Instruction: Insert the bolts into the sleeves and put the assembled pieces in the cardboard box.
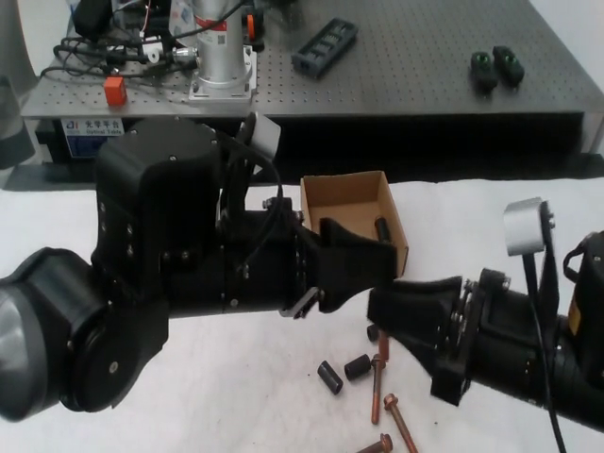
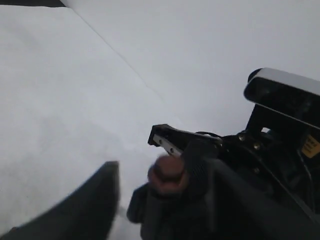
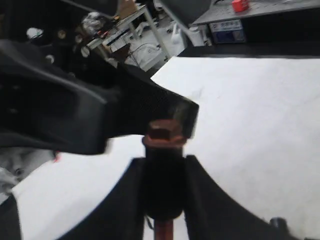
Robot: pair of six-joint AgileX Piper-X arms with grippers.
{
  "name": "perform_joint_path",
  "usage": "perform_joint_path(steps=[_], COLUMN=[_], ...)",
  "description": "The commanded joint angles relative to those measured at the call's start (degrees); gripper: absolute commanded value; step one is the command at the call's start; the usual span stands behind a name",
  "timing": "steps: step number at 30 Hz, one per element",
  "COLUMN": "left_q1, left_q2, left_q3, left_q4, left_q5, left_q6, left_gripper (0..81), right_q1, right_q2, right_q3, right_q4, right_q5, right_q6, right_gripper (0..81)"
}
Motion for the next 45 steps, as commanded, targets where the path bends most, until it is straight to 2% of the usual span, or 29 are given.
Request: perform_joint_path(steps=[1, 2, 4, 8, 12, 19, 24, 25, 26, 28, 31, 32, 37, 45], left_q1=[0.61, 0.96, 1.67, 2.36, 2.36, 2.36, 0.15, -0.55, -1.41, -3.16, -5.68, -6.31, -8.6, -12.97], left_q2=[-0.57, -0.57, -0.57, -0.57, -0.57, -0.44, 0.56, 1.32, 2.54, 5.81, 11.44, 13.57, 23.42, 34.27], left_q3=[-0.16, -0.16, -0.16, -0.16, -0.16, -0.16, -0.82, -1.42, -2.5, -5.09, -10.83, -12.94, -22.91, -34.03], left_q4=[0.61, 1.82, 4.69, 11.88, 21.28, 33.33, 34.72, 35.45, 36.64, 39.04, 43.91, 45.74, 54.15, 62.15], left_q5=[-3.95, -5.64, -7.25, -8.43, -9.11, -14.51, -15.2, -15.2, -15.2, -16.11, -19.38, -19.88, -21.17, -27.85], left_q6=[-0.71, -0.71, -0.71, 4.63, 11.23, 23.78, 28.97, 30.58, 32.38, 35.04, 39.95, 41.46, 47.94, 54.48], left_gripper=[54.3, 51.5, 47.5, 46.7, 46.7, 46.7, 40.7, 39.4, 38.4, 38.4, 38.3, 38.3, 38.3, 38.3], right_q1=[-3.45, -5.0, -8.14, -12.28, -12.68, -11.5, -11.45, -11.45, -11.45, -11.45, -11.78, -11.94, -13.24, -14.78], right_q2=[0.67, 1.61, 4.82, 17.47, 32.29, 54.34, 63.94, 64.9, 65.82, 66.45, 65.43, 64.74, 57.13, 43.37], right_q3=[-0.95, -1.92, -5.53, -19.23, -34.76, -61.49, -72.17, -73.18, -74.02, -74.55, -74.55, -74.55, -74.16, -64.92], right_q4=[-1.46, -1.0, 1.64, 10.9, 19.78, 41.72, 51.53, 52.71, 53.61, 53.8, 52.49, 52.35, 55.2, 54.71], right_q5=[9.8, 12.73, 14.23, 14.37, 16.59, 23.21, 23.59, 23.58, 23.45, 22.54, 19.83, 18.97, 15.67, 15.03], right_q6=[-3.01, -4.19, -5.8, -11.64, -14.9, -17.89, -18.26, -18.26, -18.26, -18.26, -18.26, -18.26, -18.26, -18.36], right_gripper=[1.8, 1.8, 1.8, 1.8, 1.8, 1.8, 1.5, 0.2, 3.3, 15.1, 40.1, 43.1, 31.8, 31.5])
